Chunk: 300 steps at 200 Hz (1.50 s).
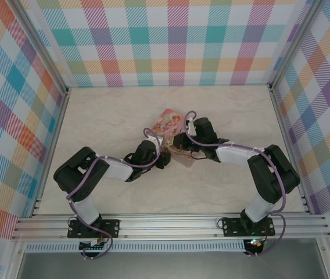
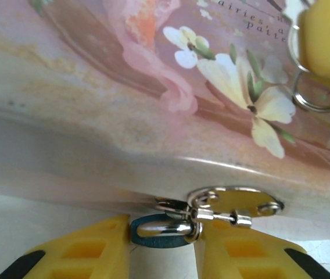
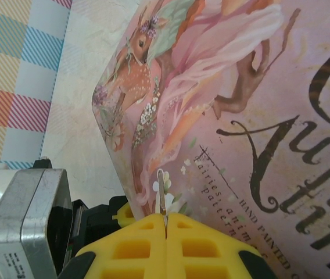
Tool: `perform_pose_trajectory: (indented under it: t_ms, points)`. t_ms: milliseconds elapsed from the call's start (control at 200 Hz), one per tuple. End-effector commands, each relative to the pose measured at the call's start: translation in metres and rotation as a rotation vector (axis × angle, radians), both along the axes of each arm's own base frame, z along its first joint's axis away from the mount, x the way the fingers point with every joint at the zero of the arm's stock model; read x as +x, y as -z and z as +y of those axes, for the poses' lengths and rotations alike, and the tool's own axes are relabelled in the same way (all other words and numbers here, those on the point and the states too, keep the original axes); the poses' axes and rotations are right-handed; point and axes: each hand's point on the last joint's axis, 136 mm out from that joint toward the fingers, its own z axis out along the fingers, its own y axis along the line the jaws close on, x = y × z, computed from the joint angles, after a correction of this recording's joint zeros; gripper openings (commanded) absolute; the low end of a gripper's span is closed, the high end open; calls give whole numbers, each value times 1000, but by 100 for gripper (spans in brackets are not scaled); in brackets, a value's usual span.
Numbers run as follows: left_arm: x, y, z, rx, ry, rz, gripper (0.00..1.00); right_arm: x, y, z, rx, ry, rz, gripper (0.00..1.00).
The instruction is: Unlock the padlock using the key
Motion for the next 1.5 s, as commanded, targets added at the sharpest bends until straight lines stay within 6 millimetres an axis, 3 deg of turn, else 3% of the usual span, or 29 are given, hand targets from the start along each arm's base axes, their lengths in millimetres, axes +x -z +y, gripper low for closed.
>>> perform_pose_trajectory:
  t_ms: [0,145,280,495,755,1055,1495]
  points:
    - [11,-38,-14,-88,-8,-62,32,-11,-9,-2,-19,-37,-3,0]
    - [9,-43,-12,-108,-30,-28,32,-15,-30,-13,-37,-39,-74,0]
    - [5,-51,-11,-130,-46,15,31,-32,-38,-27,-78,-72,-127,0]
    - [1,-57,-10,-156,-56,52,31,-70,-19,-51,-138,-102,-101,1]
    - [1,-63,-17,-197,-61,99,27,-89,-6,-58,-145,-135,-69,1]
    - [1,-81,-28,-265,-70,182,22,-94,21,-58,-168,-163,-119,1]
    - [4,-77,-34,-304,-97,248,22,-77,32,-49,-256,-193,-230,1]
